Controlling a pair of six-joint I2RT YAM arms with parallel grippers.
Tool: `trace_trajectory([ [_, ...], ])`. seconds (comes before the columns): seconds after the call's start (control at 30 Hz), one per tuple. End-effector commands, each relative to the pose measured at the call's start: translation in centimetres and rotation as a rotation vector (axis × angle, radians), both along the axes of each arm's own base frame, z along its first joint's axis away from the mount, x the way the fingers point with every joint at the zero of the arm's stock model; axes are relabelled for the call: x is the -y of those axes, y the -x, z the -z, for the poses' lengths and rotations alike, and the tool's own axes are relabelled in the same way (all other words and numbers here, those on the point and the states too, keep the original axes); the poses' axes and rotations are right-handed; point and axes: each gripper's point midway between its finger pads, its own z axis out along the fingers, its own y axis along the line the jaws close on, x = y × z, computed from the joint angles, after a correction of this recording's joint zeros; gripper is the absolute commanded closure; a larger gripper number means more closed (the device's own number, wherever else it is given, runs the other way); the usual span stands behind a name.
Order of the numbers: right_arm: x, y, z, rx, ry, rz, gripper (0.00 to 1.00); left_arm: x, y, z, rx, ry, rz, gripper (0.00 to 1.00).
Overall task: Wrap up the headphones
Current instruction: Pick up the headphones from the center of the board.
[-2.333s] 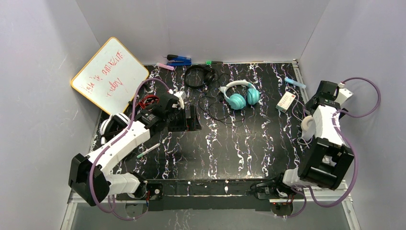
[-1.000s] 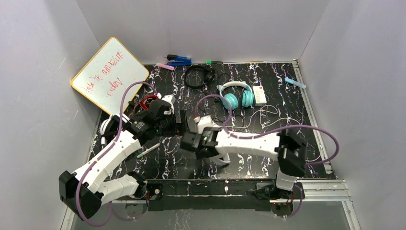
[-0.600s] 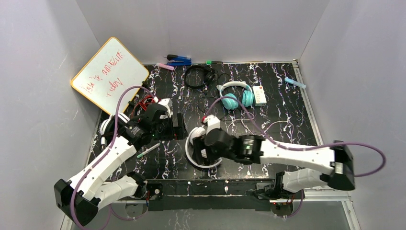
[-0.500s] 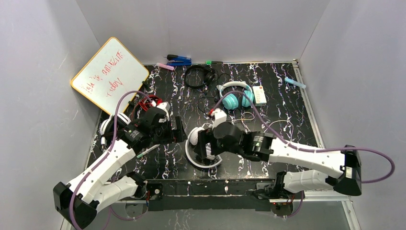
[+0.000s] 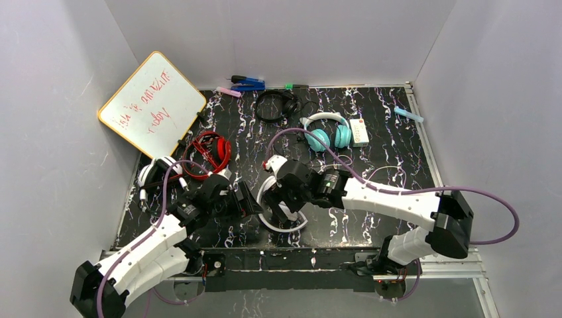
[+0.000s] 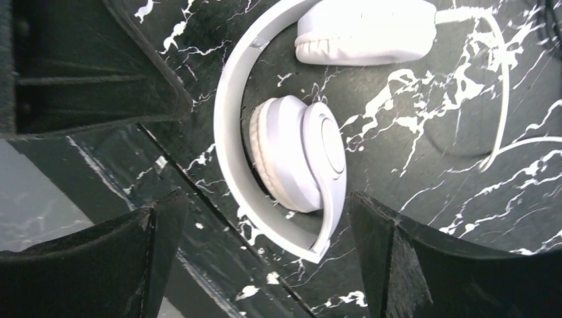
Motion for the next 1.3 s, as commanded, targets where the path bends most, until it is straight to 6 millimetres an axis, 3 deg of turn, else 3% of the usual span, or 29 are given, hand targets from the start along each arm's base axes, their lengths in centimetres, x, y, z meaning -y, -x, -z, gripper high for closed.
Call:
trace_trajectory([
  [0.0, -0.8, -1.5, -1.0, 0.114, 0.042, -0.11, 0.01, 1.8, -0.4, 0.3, -0.017, 0.092, -0.06, 0.13],
  [0.23, -1.6, -1.2, 1.6, 0.099, 0.076, -0.185, 0.01, 1.5, -1.1, 1.9, -0.016, 0.082, -0.132, 0.2],
  [0.6, -1.3, -0.9, 6.3, 0.028, 0.189, -0.19, 0.02, 0.7, -1.5, 3.9, -0.034, 0.002, -0.155, 0.22],
  [0.73, -0.9, -1.6, 7.1, 0.056, 0.215, -0.136, 0.12, -0.3, -1.5, 4.3, -0.039, -0.034, -0.199, 0.22],
  [0.87, -1.0, -2.6, 5.5, 0.128, 0.152, -0.055, 0.36, -1.1, -1.9, 4.3, -0.035, -0.05, -0.275, 0.25],
  [1.03, -0.6, -4.2, 0.6, 0.258, 0.013, 0.098, 0.62, -0.3, -2.1, 3.6, -0.059, -0.047, -0.253, 0.25],
  [1.13, 0.1, -4.6, -1.7, 0.311, -0.053, 0.171, 0.63, 0.5, -2.6, 2.5, -0.05, -0.034, -0.23, 0.24],
  [1.27, 0.9, -4.7, -2.5, 0.355, -0.049, 0.201, 0.63, 1.6, -3.5, 0.1, -0.003, 0.018, -0.219, 0.23],
])
